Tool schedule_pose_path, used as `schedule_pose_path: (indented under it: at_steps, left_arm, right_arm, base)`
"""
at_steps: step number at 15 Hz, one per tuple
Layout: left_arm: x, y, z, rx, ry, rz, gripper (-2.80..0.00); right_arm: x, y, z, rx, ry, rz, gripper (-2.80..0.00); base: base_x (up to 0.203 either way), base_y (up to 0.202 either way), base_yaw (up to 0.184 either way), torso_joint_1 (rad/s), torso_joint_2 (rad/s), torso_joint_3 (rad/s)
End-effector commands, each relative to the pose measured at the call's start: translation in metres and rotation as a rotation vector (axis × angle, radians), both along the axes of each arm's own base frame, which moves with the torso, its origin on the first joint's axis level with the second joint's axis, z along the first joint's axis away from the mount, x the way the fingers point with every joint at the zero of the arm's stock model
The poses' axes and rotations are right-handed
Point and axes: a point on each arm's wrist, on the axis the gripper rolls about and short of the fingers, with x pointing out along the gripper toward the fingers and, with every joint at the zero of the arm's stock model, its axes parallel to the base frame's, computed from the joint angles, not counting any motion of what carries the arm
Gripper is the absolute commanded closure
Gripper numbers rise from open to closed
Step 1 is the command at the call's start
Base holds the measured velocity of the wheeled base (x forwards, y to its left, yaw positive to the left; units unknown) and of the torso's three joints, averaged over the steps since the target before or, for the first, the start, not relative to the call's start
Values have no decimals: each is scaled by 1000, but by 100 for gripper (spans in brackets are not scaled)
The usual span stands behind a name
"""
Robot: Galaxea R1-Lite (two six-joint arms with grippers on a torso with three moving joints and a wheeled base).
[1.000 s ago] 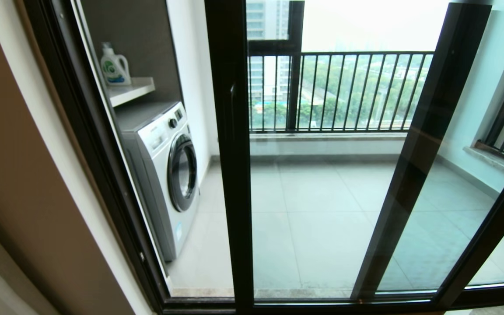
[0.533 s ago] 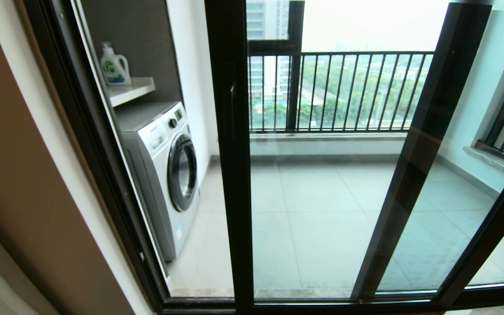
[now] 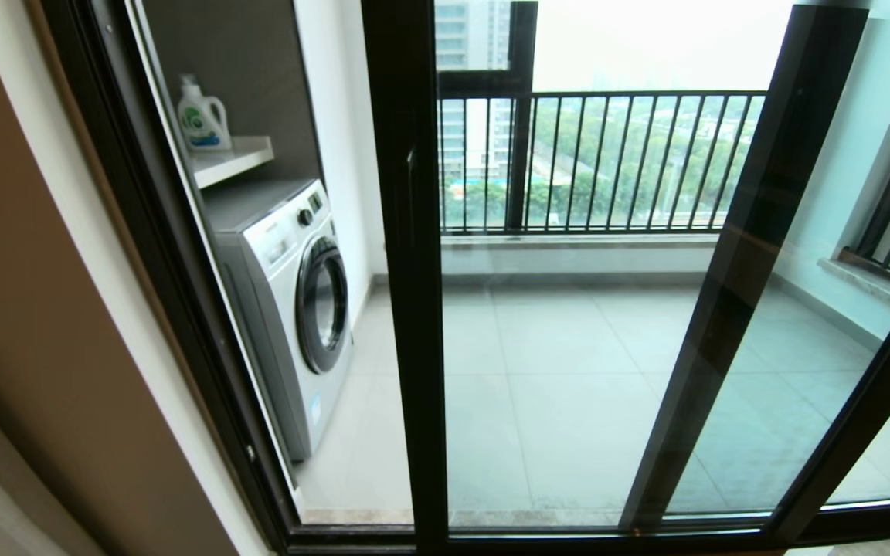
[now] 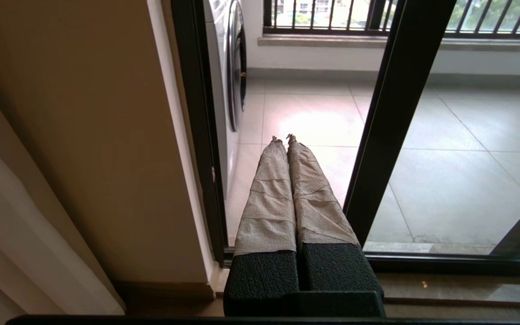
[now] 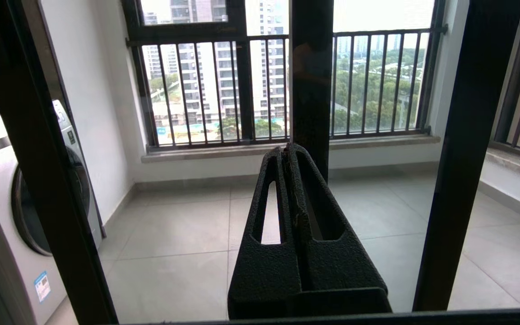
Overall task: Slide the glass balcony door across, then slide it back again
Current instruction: Close the slid door
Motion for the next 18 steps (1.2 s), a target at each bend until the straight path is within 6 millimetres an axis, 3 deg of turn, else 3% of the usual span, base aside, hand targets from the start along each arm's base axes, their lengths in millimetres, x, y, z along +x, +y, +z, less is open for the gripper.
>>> schedule_pose_path:
  at_steps: [1,8,12,18]
  left_arm:
    - [0,0,0,-1,0,1,0]
    - [0,0,0,0,0,1,0]
    - [0,0,0,0,0,1,0]
    - [0,0,0,0,0,1,0]
  right_arm:
    - [0,0,1,-7,-8,-7,0]
    - [36,0,-69,-3,194,-2,0]
    - [36,2,-82,-63,327,69,0]
    - [36,2,-81,-64,318,94,0]
  base:
    - [0,0,0,0,0,0]
    - [0,0,0,0,0,0]
    - [0,0,0,0,0,0]
    - [0,0,0,0,0,0]
